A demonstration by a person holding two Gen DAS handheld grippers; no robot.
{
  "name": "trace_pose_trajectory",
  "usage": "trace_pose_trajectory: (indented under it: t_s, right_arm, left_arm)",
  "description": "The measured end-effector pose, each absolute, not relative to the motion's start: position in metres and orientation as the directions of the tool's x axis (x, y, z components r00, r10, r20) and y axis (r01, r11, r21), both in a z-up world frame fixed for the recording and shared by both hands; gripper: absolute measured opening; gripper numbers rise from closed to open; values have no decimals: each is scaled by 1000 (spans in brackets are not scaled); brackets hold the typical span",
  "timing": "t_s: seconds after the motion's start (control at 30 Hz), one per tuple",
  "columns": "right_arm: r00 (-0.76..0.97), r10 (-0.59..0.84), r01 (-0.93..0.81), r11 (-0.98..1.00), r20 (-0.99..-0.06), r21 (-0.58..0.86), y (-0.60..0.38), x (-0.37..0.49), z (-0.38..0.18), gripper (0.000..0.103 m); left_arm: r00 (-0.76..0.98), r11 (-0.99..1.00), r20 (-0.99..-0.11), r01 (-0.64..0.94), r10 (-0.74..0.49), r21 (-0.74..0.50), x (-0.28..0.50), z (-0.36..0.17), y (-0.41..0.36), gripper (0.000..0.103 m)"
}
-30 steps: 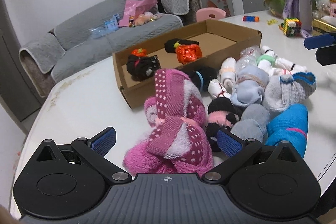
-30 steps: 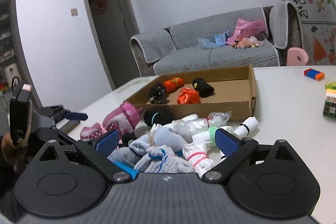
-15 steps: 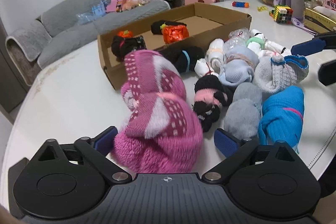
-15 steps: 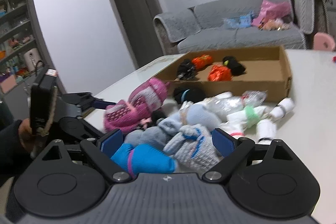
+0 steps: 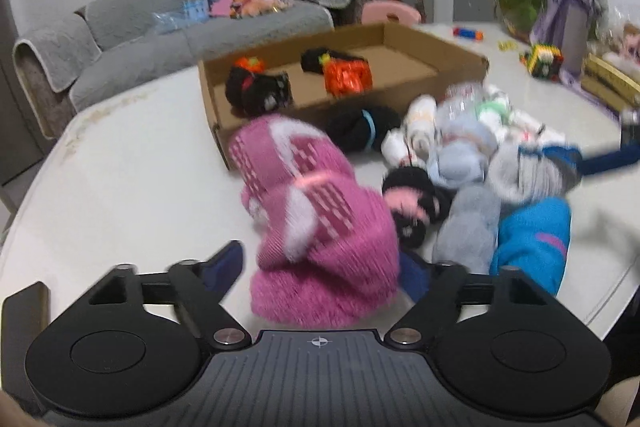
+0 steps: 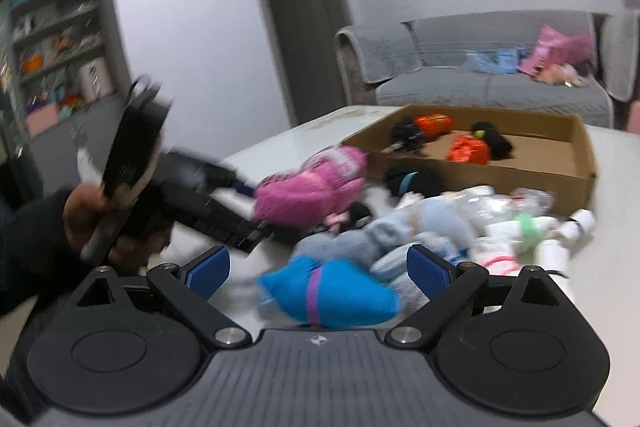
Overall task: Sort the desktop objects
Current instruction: 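Move the left tool to the pink fuzzy sock and the right tool to the blue sock, then grasp the pink fuzzy sock with the left tool while the right tool grasps the blue sock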
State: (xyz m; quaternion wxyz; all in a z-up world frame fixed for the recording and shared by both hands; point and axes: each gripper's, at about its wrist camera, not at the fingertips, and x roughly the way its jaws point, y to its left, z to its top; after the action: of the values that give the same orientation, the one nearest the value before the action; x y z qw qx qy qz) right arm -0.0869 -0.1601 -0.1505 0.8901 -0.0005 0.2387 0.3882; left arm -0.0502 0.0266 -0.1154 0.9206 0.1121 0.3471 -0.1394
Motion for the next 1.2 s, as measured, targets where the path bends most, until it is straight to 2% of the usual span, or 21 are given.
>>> trace_pose_trajectory:
  t_s: [0.3, 0.5, 0.57, 0.6, 0.63, 0.7, 0.8, 1.07, 1.2]
  right_arm:
    - [594, 639, -697, 712, -489, 85, -125, -86, -165, 103]
    - [625, 580, -662, 748, -523, 38, -114, -78, -173, 103]
    - [639, 550, -651, 759, -538, 2, -110, -78, -178, 103]
    - [641, 539, -649, 761, -546, -11, -109, -77, -180, 102]
    - [646, 531, -646, 763, -549, -22, -107, -77, -180, 101]
    - [652, 525, -637, 771, -547, -19, -109, -76, -179, 85]
    - [646, 544, -630, 776, -535, 28, -117, -73, -176, 78]
    - [646, 595, -642, 762, -478, 81, -127, -78, -167, 74]
    - [653, 640, -634, 754, -405, 169, -144, -76, -156, 74]
  left_arm:
    - [702, 951, -700, 289, -132, 111, -3, -115, 12, 94]
    - [683, 961, -722, 258, -113, 94, 9, -130, 13, 94]
    - [658, 967, -743, 246, -122, 59, 12, -138, 18, 91]
    - [654, 969, -744, 242, -133, 40, 12, -138, 21, 84]
    - [649, 968, -746, 251, -151, 23, 13, -136, 23, 73]
    - [652, 966, -744, 255, -148, 31, 10, -134, 25, 71]
    - [667, 965, -735, 253, -122, 69, 3, -132, 23, 67]
    - [717, 966, -689, 236, -101, 104, -17, -109, 27, 66]
    - [750, 965, -655, 227, -87, 133, -26, -91, 27, 66]
